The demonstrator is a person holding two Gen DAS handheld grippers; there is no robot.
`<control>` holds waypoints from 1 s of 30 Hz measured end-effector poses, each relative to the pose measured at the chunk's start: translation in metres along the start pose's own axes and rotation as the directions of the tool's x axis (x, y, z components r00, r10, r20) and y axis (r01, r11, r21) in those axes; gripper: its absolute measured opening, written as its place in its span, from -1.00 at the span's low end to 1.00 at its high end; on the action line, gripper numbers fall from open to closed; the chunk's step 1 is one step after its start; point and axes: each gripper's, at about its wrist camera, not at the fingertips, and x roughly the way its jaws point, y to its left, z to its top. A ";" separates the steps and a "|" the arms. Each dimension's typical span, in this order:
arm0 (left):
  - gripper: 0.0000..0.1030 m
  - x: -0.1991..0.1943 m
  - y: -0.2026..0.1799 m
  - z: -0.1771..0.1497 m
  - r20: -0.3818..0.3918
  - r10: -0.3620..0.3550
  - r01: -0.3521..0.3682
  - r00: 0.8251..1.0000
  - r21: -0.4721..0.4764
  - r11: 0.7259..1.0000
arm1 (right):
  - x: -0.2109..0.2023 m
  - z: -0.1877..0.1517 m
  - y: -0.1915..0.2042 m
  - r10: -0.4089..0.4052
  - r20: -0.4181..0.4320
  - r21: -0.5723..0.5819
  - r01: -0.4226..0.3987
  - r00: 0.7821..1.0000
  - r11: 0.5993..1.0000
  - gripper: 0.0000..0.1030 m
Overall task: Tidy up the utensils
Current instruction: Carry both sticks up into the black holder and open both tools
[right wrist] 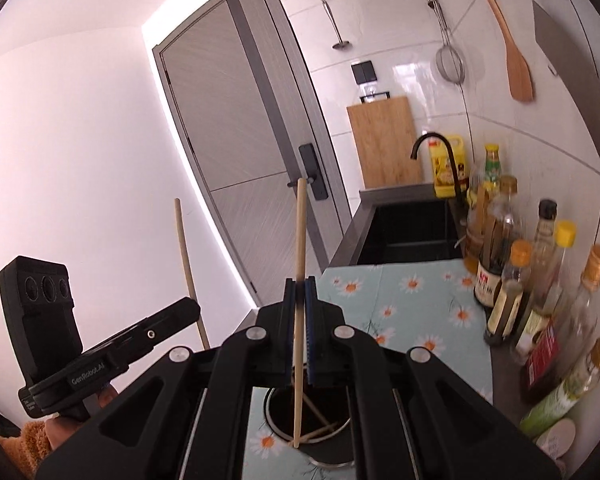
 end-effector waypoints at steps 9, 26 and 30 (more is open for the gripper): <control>-0.92 0.014 0.008 -0.014 0.117 0.047 -0.055 0.992 0.061 0.997 | 0.020 -0.008 -0.016 -0.002 0.102 0.029 -0.001 0.995 1.000 -0.89; -0.33 0.030 0.022 -0.041 0.018 0.051 -0.052 0.999 0.026 0.998 | 0.044 -0.039 -0.028 0.004 0.055 0.109 -0.010 0.998 0.994 -0.43; -0.33 0.022 0.022 -0.039 0.028 0.057 -0.058 0.998 0.021 0.998 | 0.038 -0.038 -0.029 0.006 0.061 0.114 -0.012 0.998 0.993 -0.43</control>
